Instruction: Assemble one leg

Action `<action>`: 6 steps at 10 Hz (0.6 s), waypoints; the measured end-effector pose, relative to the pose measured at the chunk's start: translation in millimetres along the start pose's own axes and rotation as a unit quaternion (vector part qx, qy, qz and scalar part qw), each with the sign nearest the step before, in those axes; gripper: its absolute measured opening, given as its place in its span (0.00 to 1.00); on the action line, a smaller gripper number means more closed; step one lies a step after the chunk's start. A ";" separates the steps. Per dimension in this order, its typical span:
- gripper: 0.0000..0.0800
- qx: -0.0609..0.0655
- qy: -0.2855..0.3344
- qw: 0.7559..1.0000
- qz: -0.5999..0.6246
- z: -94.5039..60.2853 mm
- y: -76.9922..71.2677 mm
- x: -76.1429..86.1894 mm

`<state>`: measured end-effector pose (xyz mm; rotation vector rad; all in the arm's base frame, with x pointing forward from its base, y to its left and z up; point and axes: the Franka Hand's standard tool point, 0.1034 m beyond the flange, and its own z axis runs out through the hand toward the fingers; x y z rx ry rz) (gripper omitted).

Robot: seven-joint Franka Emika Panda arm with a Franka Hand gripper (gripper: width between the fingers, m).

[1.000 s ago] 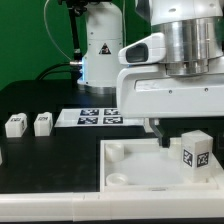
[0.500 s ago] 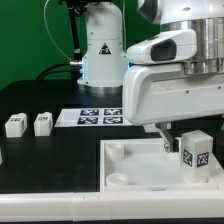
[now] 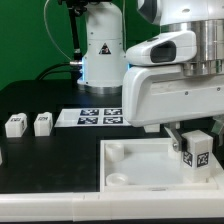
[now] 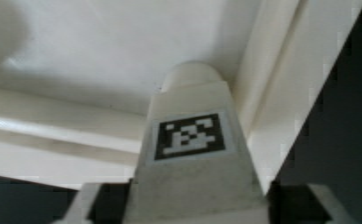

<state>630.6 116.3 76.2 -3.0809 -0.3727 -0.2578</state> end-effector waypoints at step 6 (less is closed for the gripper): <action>0.36 0.005 0.010 0.960 0.280 0.4 2.5 -2.6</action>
Offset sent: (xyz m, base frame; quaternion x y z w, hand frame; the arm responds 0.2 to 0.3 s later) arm -0.0109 -0.0085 -0.0011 -0.0065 0.0161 0.2109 0.9773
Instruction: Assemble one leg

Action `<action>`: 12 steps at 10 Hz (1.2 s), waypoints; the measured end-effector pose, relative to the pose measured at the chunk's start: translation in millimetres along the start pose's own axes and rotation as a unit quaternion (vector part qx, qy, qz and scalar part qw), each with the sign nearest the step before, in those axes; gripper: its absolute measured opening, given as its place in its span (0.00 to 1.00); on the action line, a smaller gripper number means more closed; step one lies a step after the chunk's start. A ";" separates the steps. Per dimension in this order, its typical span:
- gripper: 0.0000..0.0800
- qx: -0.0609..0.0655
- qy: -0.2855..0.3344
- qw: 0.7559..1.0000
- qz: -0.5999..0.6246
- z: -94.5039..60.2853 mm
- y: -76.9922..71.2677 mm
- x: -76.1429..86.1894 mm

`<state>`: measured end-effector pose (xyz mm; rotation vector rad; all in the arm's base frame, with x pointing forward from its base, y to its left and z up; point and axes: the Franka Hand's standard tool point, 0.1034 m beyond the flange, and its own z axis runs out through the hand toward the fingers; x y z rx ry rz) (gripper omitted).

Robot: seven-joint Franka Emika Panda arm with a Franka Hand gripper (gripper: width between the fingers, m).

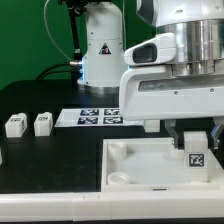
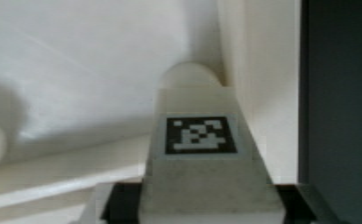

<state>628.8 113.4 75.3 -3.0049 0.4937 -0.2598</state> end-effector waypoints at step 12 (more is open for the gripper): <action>0.51 -0.007 -0.002 0.882 0.471 1.2 -2.3 -1.3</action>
Offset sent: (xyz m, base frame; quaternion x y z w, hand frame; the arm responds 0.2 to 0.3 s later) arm -0.0013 0.0064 -0.0059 -0.0048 -0.0077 0.3612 0.9324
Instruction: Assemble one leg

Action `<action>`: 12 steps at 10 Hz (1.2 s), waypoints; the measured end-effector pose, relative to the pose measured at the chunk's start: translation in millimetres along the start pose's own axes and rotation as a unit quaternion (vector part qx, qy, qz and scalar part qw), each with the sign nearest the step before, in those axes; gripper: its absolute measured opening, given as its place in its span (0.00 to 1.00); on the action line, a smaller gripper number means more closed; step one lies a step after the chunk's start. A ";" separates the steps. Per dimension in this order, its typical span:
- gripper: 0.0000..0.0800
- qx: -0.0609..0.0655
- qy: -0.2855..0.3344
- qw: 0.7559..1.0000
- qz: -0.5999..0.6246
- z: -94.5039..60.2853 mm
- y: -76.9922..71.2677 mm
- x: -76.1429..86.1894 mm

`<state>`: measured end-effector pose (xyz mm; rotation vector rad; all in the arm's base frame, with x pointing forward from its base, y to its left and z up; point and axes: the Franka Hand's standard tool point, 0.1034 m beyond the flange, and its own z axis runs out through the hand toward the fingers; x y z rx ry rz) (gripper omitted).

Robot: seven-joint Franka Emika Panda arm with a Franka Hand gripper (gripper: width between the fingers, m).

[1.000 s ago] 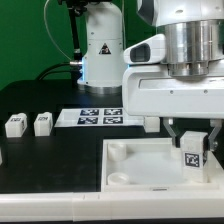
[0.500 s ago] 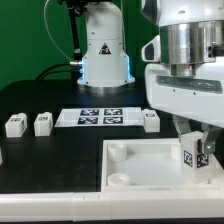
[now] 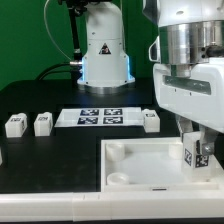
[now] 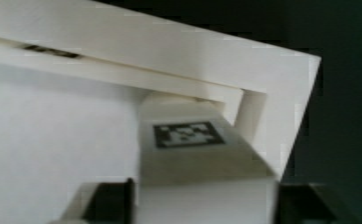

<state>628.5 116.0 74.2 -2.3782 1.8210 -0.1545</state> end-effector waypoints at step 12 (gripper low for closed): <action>0.81 -0.020 0.010 0.695 -0.718 -7.3 -8.0 7.2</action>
Offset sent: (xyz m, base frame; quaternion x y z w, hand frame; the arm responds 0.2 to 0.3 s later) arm -0.0022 -0.0020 0.0022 -0.0019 -0.0092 -0.2680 0.9634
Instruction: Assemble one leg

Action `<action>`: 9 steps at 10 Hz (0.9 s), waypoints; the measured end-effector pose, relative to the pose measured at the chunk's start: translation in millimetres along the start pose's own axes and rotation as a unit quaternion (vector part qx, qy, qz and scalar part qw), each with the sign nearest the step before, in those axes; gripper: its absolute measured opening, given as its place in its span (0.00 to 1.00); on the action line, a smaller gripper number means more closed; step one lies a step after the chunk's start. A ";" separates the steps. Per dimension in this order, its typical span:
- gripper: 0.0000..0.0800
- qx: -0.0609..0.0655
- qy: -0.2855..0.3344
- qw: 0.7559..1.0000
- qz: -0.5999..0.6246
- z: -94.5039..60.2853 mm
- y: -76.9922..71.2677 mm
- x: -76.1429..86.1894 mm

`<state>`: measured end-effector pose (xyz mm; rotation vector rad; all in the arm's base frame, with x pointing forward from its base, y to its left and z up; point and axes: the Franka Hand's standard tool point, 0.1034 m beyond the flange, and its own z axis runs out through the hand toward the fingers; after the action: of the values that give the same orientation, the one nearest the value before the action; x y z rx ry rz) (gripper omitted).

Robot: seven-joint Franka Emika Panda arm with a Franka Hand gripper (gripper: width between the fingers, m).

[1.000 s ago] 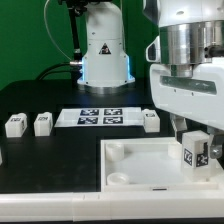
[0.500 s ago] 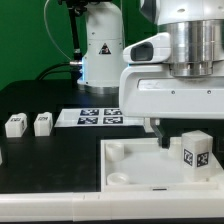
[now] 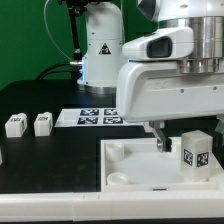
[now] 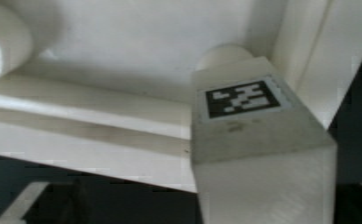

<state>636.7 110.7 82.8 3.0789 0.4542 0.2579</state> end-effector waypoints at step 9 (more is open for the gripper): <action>0.49 0.002 -0.004 0.999 0.033 2.0 0.2 -3.0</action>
Offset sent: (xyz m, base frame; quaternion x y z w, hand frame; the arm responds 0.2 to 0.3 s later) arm 0.0000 0.0000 0.0000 0.0000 0.0000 0.0000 1.0000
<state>634.3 109.7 80.3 3.1005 0.3533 0.2450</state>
